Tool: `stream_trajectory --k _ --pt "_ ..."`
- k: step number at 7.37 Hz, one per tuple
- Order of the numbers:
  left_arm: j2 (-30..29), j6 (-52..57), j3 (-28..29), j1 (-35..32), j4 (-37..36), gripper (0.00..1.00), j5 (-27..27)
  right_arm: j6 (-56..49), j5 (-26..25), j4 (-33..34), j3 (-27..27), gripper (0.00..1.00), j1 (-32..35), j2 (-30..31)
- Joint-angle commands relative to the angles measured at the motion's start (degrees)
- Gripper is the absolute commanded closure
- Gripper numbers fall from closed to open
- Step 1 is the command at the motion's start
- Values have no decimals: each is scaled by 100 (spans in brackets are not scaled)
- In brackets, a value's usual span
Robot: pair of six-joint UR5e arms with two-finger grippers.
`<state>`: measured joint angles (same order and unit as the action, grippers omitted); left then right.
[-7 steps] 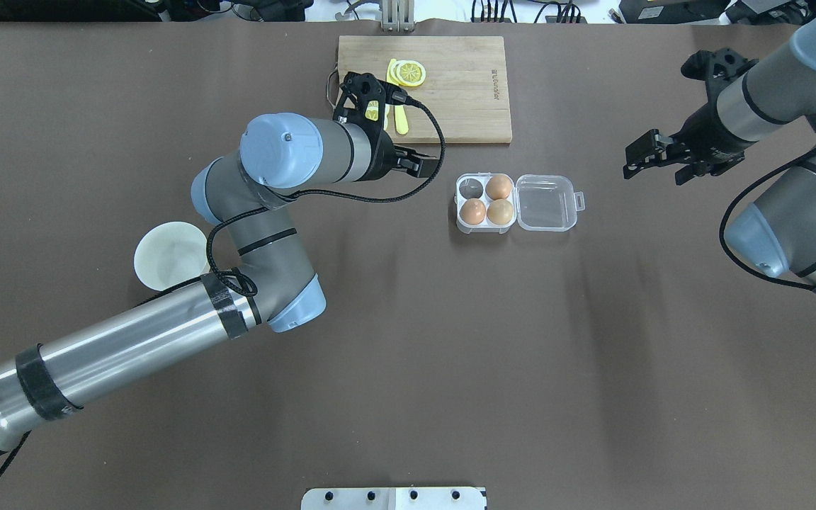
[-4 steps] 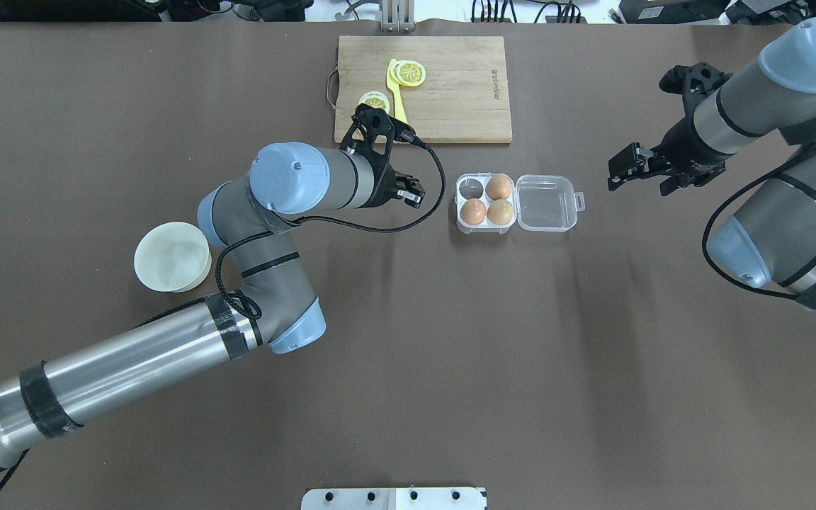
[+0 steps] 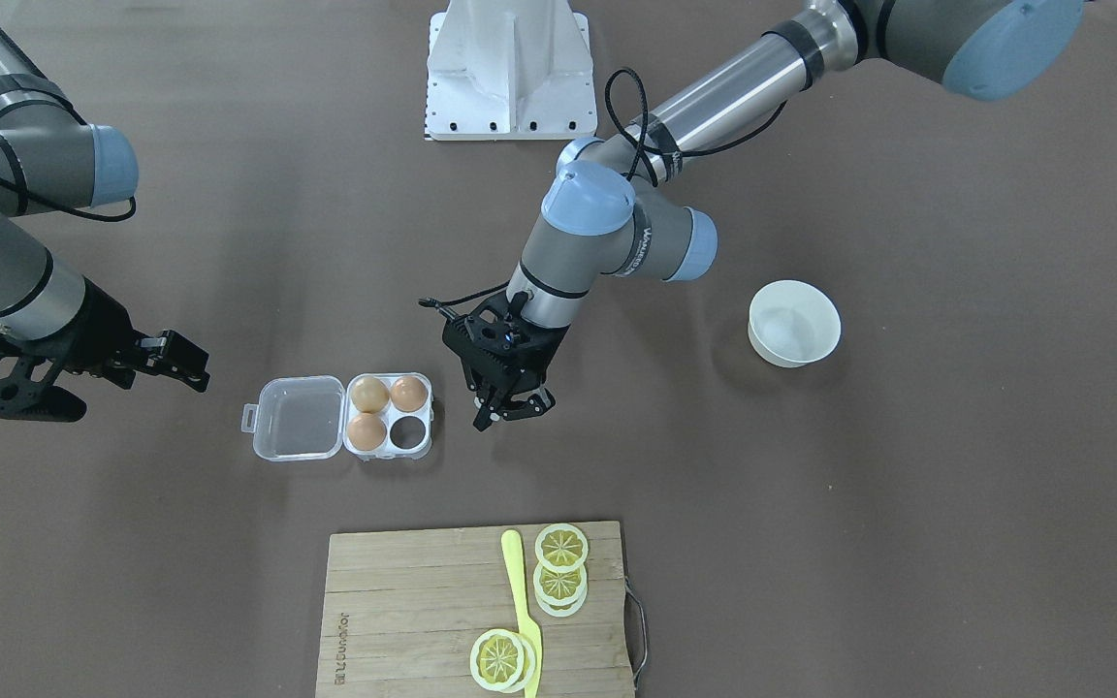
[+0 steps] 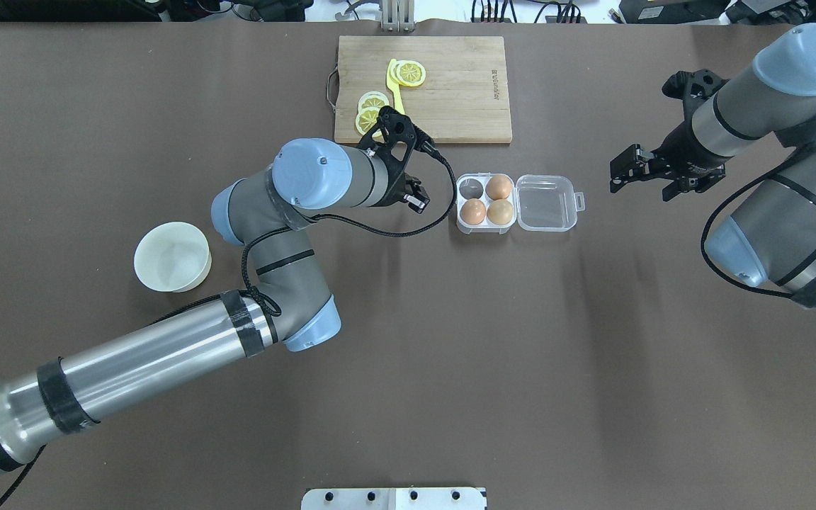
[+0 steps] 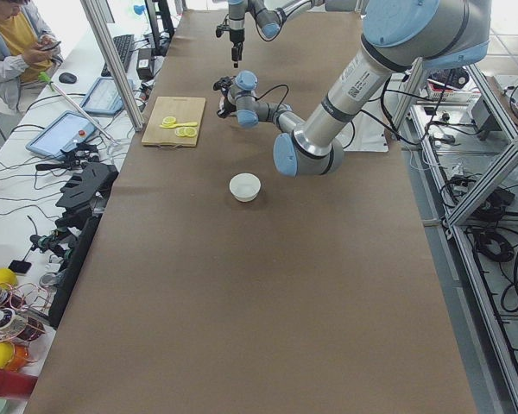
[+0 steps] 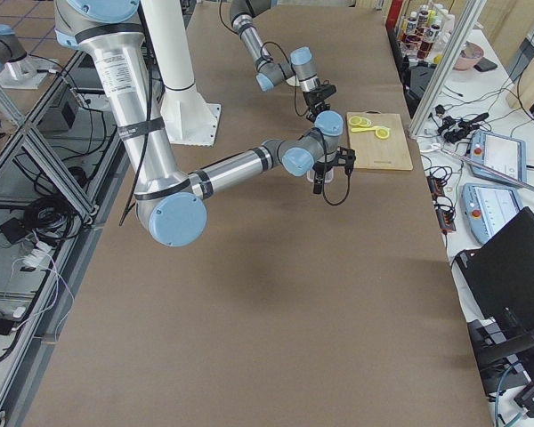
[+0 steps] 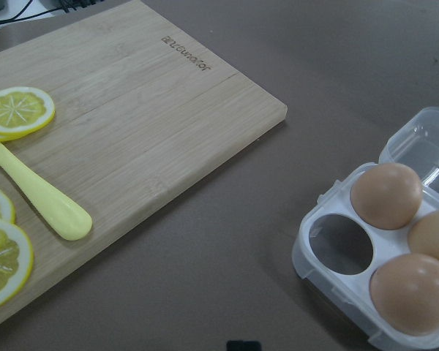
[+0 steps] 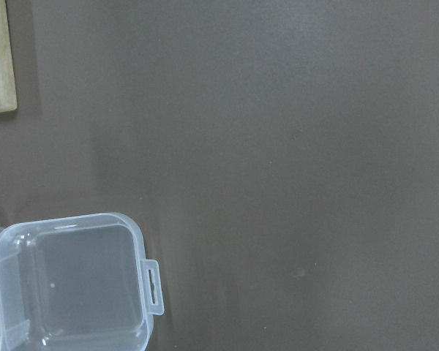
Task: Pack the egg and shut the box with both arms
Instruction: 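Raise the left gripper off the box while the right arm reaches toward the lid, then position the right gripper at the open lid's edge and grip it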
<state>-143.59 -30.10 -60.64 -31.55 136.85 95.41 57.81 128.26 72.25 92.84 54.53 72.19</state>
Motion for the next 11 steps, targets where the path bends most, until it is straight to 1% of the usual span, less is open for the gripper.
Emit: stream_trajectory --k 1,3,5,7,9,10,11 --pt "-90 66 209 52 -1 100 -31 20 -12 0 -2 5 -65 -12" --pt "-90 75 175 131 25 100 -49 -6 -38 -9 -54 4 -162 -56" --pt "-107 118 -9 202 69 100 4 20 -47 -9 -326 3 -215 -300" --pt "-300 154 130 272 52 100 -40 20 -29 0 -380 4 -215 -311" --pt "-528 162 428 272 43 100 -49 72 -3 0 -380 4 -215 -311" --pt "-529 354 447 255 43 100 -84 81 6 0 -371 4 -215 -354" --pt "-529 521 430 54 43 100 -23 125 6 0 -371 4 -215 -390"
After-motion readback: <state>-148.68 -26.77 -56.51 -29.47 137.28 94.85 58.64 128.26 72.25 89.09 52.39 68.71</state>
